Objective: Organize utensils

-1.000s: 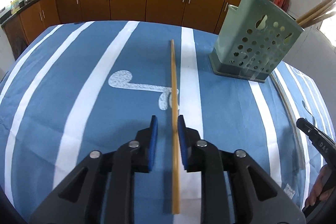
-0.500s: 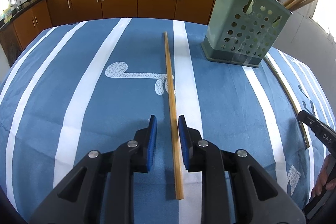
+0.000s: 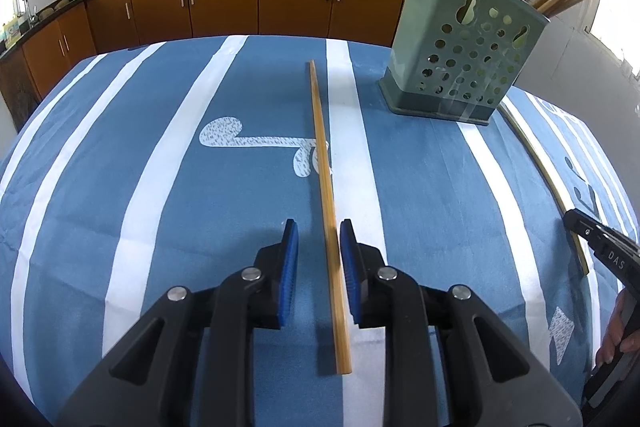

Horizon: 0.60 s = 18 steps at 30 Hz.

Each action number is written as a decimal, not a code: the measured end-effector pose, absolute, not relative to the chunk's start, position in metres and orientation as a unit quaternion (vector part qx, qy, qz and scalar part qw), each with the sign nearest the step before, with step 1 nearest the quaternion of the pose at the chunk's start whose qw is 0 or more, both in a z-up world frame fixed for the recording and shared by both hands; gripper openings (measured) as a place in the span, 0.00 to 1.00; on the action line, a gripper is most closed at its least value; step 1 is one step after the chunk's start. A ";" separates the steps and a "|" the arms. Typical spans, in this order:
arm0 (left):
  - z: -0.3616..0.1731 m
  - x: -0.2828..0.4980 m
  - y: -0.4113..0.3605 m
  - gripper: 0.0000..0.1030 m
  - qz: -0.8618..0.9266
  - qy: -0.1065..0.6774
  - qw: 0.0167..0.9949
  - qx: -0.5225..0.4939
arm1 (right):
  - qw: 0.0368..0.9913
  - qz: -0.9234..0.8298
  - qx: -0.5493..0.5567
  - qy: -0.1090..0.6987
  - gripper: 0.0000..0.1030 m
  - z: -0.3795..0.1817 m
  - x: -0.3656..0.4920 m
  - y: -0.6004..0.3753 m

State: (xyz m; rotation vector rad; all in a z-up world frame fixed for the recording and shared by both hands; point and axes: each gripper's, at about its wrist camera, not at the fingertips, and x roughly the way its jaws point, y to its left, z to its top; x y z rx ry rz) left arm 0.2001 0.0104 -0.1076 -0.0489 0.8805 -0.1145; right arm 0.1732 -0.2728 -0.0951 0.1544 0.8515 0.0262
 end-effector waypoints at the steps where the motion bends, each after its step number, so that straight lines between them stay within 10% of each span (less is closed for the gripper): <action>1: -0.108 0.199 0.009 0.21 -0.054 0.425 0.904 -0.019 | 0.908 0.014 0.073 0.412 0.10 -0.095 0.173 -0.272; 18: -0.109 0.200 0.007 0.21 -0.046 0.426 0.903 -0.007 | 0.908 0.018 0.061 0.414 0.10 -0.096 0.175 -0.267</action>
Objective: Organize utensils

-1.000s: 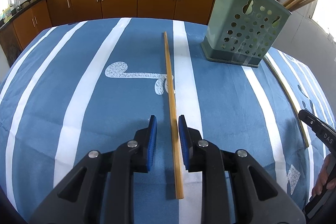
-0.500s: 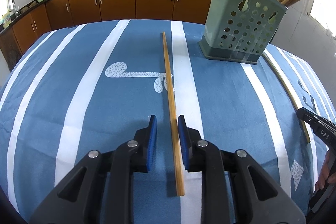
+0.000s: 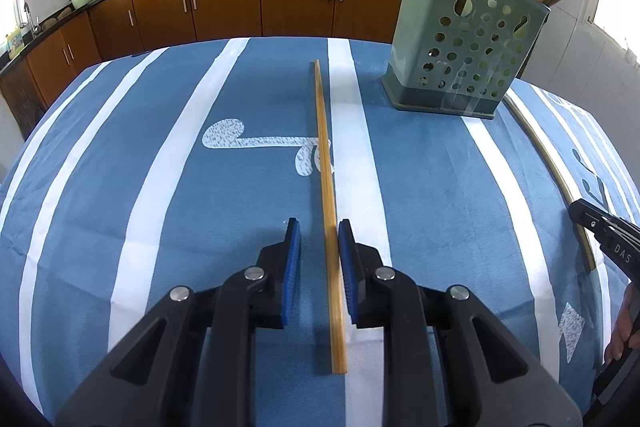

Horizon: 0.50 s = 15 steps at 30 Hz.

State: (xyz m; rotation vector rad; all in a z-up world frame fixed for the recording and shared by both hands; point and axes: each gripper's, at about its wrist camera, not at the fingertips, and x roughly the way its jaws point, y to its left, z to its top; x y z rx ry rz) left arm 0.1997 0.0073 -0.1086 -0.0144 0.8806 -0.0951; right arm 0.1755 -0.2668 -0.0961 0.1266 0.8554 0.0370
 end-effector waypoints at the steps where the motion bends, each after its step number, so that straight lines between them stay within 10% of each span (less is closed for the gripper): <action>1: -0.109 0.200 0.007 0.21 -0.046 0.426 0.903 -0.007 | 0.908 0.018 0.061 0.414 0.10 -0.096 0.175 -0.267; 15: -0.108 0.200 0.008 0.26 -0.055 0.426 0.903 -0.007 | 0.908 0.019 0.064 0.414 0.10 -0.096 0.175 -0.268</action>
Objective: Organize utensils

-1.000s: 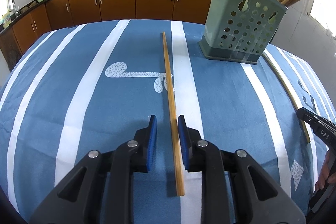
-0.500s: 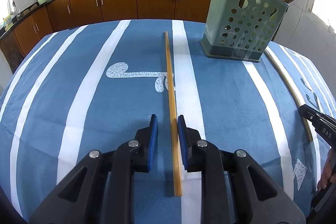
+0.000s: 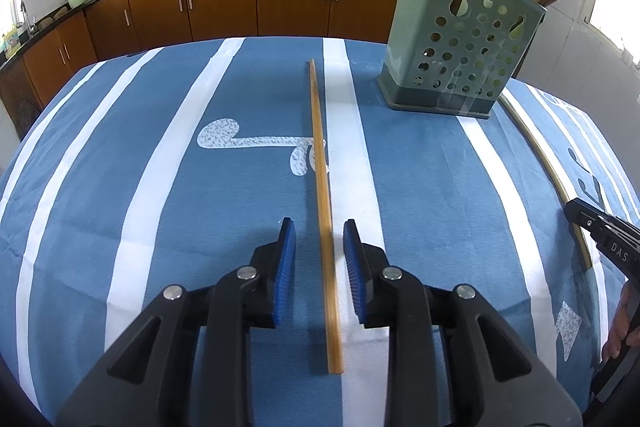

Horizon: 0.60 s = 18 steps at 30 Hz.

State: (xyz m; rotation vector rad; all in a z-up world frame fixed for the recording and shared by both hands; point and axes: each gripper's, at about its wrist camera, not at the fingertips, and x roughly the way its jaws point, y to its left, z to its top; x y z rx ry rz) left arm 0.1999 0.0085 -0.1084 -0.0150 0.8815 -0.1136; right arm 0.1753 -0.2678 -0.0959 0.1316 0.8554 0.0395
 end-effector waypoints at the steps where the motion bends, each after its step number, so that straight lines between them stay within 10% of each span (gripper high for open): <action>1: -0.108 0.200 0.008 0.27 -0.055 0.426 0.903 -0.006 | 0.908 0.019 0.064 0.414 0.10 -0.096 0.175 -0.268; 18: -0.109 0.197 -0.001 0.30 -0.045 0.428 0.902 0.023 | 0.908 0.017 0.068 0.414 0.10 -0.096 0.170 -0.268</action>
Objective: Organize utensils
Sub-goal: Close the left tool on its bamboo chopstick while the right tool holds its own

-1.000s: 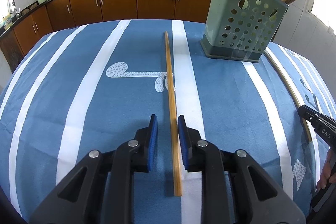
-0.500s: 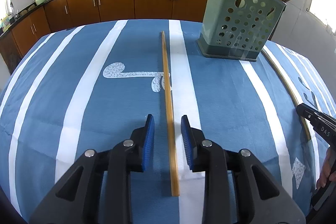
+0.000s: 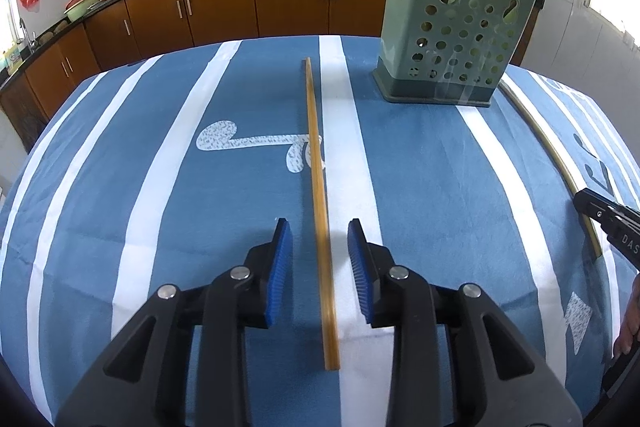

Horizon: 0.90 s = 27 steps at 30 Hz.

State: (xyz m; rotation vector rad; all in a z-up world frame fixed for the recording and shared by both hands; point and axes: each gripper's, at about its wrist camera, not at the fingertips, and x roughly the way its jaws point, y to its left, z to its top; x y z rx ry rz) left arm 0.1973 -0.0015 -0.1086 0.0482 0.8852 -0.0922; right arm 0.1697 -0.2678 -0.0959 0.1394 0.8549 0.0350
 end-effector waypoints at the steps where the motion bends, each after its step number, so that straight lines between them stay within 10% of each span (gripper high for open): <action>1: -0.109 0.196 -0.002 0.30 -0.043 0.428 0.902 0.024 | 0.907 0.018 0.069 0.414 0.10 -0.096 0.169 -0.268; 5: -0.109 0.190 -0.001 0.09 -0.041 0.427 0.903 0.023 | 0.907 0.021 0.075 0.413 0.08 -0.096 0.166 -0.270; 27: -0.007 0.149 0.017 0.07 -0.058 0.313 0.948 -0.014 | 0.956 0.032 0.120 0.265 0.07 -0.006 0.130 -0.292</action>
